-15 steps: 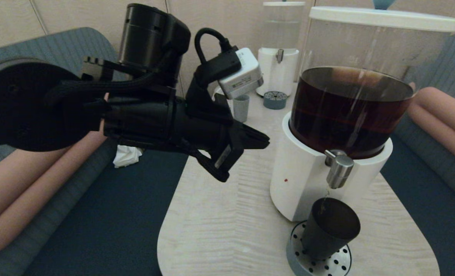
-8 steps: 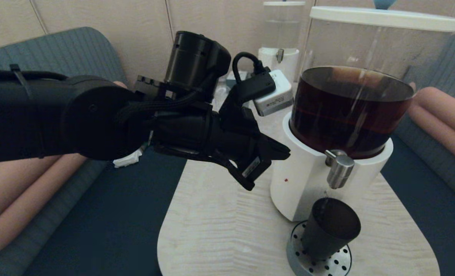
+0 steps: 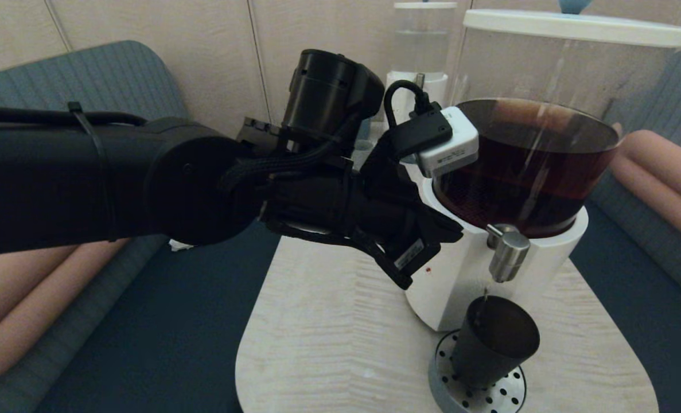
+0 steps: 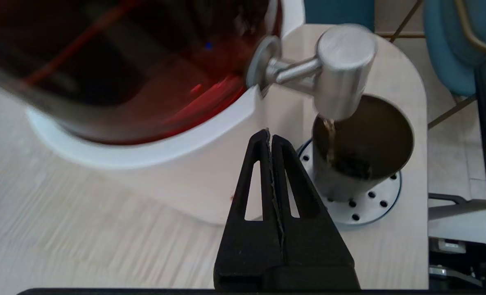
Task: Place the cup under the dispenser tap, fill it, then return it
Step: Turn off the faucet
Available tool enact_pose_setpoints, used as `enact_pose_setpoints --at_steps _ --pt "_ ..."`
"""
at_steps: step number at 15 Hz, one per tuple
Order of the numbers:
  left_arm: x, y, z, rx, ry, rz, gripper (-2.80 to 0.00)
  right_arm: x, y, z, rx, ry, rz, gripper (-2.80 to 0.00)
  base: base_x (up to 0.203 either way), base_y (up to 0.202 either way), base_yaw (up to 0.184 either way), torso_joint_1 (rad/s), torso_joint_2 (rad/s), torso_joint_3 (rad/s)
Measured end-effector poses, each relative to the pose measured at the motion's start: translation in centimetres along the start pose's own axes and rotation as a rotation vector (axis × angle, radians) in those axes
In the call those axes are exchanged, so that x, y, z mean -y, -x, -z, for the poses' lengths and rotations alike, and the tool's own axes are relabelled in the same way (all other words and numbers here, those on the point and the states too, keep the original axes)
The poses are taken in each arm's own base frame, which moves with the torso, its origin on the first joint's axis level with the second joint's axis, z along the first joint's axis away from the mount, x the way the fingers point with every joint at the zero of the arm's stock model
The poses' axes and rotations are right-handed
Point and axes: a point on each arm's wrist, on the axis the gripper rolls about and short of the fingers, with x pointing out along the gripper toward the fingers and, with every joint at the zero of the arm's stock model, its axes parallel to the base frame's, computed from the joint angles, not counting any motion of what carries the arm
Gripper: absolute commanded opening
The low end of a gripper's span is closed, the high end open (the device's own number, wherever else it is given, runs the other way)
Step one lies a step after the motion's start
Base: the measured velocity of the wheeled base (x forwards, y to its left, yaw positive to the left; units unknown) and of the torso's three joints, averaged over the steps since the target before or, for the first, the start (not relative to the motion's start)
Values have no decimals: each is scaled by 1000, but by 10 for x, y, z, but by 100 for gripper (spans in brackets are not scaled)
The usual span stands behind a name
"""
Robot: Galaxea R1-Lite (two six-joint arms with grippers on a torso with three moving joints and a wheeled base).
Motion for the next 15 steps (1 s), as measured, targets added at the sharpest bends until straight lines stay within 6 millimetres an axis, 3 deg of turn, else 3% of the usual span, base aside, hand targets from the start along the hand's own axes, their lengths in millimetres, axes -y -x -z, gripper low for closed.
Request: enact_pose_setpoints --at_steps 15 --pt "14 -17 -7 16 -5 49 -280 0 0 0 0 0 0 -280 0 0 0 0 0 0"
